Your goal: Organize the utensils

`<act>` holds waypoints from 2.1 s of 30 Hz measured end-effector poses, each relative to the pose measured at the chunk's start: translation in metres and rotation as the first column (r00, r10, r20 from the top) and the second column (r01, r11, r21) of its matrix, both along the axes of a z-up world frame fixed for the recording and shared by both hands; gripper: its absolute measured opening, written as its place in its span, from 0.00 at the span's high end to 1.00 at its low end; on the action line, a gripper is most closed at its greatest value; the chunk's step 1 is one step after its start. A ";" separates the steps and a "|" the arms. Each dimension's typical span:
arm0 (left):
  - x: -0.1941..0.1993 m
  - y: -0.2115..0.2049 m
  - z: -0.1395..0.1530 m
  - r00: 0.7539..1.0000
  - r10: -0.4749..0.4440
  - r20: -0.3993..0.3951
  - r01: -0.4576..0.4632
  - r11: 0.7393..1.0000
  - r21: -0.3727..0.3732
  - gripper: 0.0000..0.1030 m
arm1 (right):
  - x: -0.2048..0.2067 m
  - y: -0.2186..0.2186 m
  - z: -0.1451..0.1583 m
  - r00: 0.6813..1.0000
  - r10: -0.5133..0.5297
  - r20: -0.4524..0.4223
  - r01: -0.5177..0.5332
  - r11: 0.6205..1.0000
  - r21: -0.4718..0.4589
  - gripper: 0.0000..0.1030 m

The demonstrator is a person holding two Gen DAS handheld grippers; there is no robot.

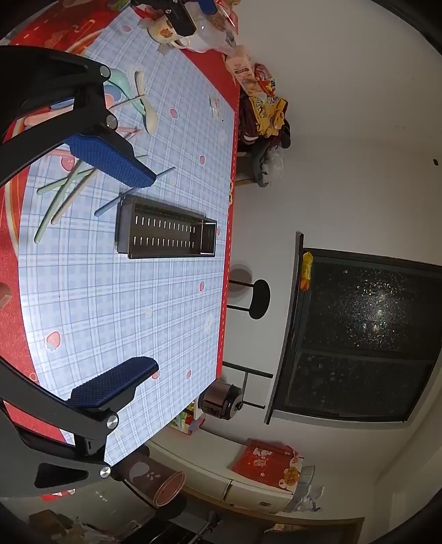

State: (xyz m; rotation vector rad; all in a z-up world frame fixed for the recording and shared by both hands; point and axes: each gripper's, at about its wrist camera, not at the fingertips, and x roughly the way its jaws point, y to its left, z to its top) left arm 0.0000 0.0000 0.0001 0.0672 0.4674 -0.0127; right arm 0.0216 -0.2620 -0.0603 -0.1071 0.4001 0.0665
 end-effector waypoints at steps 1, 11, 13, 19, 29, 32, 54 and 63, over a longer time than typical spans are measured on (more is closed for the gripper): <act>0.001 0.000 0.000 1.000 0.002 -0.002 -0.002 1.000 -0.001 0.05 | 0.000 0.000 0.000 1.000 0.000 0.001 0.000 1.000 0.001 0.05; 0.000 -0.005 0.003 1.000 -0.008 -0.005 0.008 1.000 -0.001 0.05 | -0.002 -0.004 -0.001 1.000 -0.007 0.003 0.007 1.000 0.011 0.05; 0.002 -0.007 0.004 1.000 -0.011 -0.004 0.011 1.000 0.001 0.05 | 0.001 -0.002 0.001 1.000 -0.011 -0.003 0.011 1.000 0.012 0.05; -0.006 -0.002 0.005 1.000 -0.018 0.006 0.018 1.000 -0.005 0.05 | 0.000 -0.003 -0.001 1.000 -0.013 -0.004 0.013 1.000 0.014 0.05; -0.007 -0.002 0.003 1.000 -0.019 0.002 0.019 1.000 -0.005 0.05 | 0.000 -0.005 -0.003 1.000 -0.012 -0.008 0.013 1.000 0.015 0.05; -0.006 -0.002 0.001 1.000 -0.020 0.002 0.020 1.000 -0.006 0.05 | 0.001 -0.005 -0.003 1.000 -0.013 -0.012 0.013 1.000 0.015 0.05; -0.006 -0.001 -0.002 1.000 -0.024 -0.004 0.024 1.000 -0.010 0.05 | 0.003 0.000 -0.006 1.000 -0.012 -0.027 0.012 1.000 0.008 0.05; -0.006 -0.001 -0.002 1.000 -0.027 -0.007 0.027 1.000 -0.015 0.05 | 0.004 0.001 -0.006 1.000 -0.011 -0.029 0.012 1.000 0.007 0.05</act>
